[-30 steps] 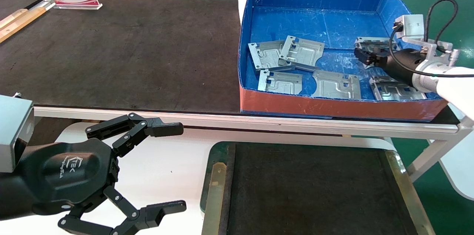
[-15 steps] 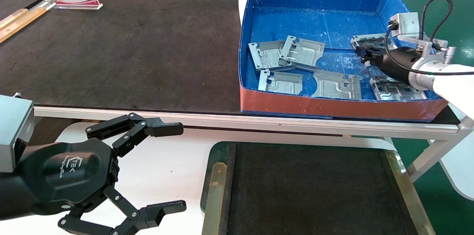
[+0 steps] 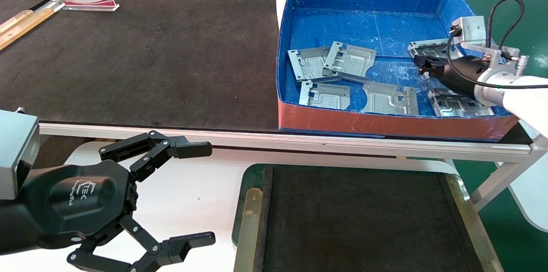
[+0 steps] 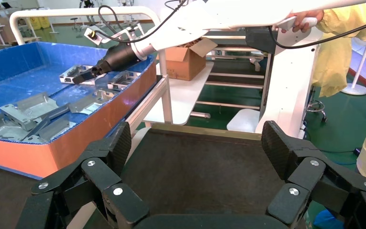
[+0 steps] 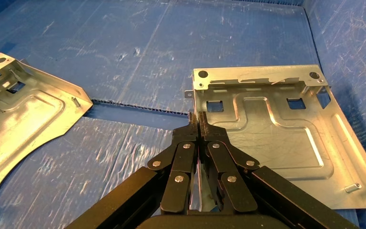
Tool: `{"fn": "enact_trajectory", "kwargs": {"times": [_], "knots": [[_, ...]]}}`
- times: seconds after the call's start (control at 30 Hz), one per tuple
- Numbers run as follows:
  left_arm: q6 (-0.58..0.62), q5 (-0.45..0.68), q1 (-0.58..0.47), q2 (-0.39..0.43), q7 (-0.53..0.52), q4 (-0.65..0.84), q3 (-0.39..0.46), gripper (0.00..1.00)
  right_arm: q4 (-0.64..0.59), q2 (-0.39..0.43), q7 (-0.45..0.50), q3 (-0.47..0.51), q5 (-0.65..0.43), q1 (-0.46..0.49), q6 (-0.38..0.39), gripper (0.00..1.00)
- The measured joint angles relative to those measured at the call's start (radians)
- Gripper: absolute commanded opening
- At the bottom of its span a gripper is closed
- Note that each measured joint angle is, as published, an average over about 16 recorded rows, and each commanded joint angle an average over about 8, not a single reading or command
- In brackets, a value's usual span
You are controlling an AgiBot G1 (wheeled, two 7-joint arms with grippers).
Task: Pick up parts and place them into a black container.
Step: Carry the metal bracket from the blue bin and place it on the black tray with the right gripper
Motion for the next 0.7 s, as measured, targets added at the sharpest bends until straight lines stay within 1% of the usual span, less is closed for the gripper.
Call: {"fn": "enact_trajectory", "kwargs": {"times": [0.23,0.43,0.57,0.7], "knots": [[0.000,0.000,0.000,0.000,0.000,0.000,0.000,1.00,0.015,0.013,-0.015,-0.003,-0.005,0.015,-0.021,0.00],[0.000,0.000,0.000,0.000,0.000,0.000,0.000,1.00,0.033,0.031,-0.036,-0.003,-0.004,0.039,-0.067,0.00],[0.000,0.000,0.000,0.000,0.000,0.000,0.000,1.00,0.047,0.051,-0.054,0.001,0.002,0.057,-0.128,0.00],[0.000,0.000,0.000,0.000,0.000,0.000,0.000,1.00,0.064,0.080,-0.074,0.007,0.013,0.074,-0.224,0.00]]}}
